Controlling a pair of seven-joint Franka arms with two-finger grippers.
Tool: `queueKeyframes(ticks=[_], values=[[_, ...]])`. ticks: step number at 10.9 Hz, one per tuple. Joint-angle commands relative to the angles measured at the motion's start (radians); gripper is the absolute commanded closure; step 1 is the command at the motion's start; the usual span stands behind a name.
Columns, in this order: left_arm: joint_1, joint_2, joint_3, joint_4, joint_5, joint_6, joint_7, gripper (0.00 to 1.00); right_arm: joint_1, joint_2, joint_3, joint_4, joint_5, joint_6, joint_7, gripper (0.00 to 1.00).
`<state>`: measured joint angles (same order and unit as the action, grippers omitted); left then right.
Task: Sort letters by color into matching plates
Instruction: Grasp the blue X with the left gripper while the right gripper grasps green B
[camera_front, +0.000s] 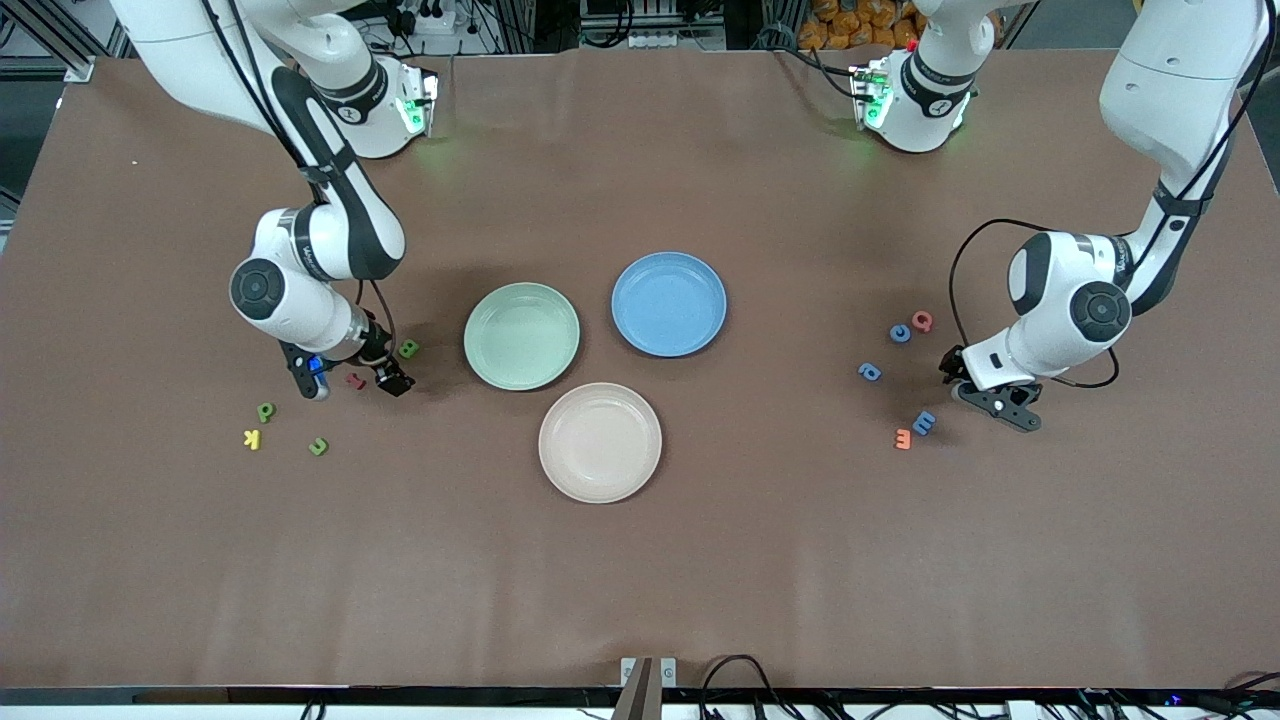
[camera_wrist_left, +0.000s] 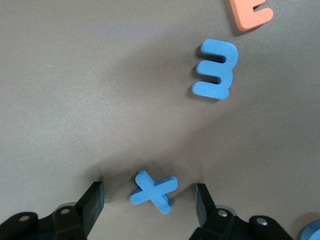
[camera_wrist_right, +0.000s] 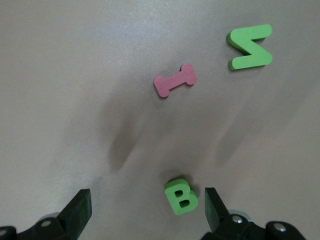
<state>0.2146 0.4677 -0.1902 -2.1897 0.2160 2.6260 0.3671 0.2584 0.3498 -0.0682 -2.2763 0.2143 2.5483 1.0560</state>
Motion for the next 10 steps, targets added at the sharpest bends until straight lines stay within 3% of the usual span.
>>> queueKeyframes(ticks=[1,3,7,9,10], values=[[0.017,0.000,-0.015,-0.005,-0.006,0.015,0.007,0.21,0.007,0.011,-0.001,-0.022,0.010,0.043,-0.004,0.00],[0.017,0.000,-0.020,-0.004,-0.006,0.015,0.009,0.30,0.018,0.011,-0.001,-0.032,0.010,0.056,-0.010,0.00],[0.017,-0.004,-0.025,-0.004,-0.006,0.015,0.010,0.78,0.021,0.000,-0.001,-0.064,0.010,0.076,-0.022,0.00],[0.017,-0.004,-0.025,-0.004,-0.006,0.015,0.010,0.96,0.021,-0.003,-0.001,-0.075,0.010,0.081,-0.024,0.00],[0.017,-0.008,-0.025,-0.004,-0.006,0.015,0.009,1.00,0.022,-0.003,-0.001,-0.078,0.010,0.082,-0.034,0.00]])
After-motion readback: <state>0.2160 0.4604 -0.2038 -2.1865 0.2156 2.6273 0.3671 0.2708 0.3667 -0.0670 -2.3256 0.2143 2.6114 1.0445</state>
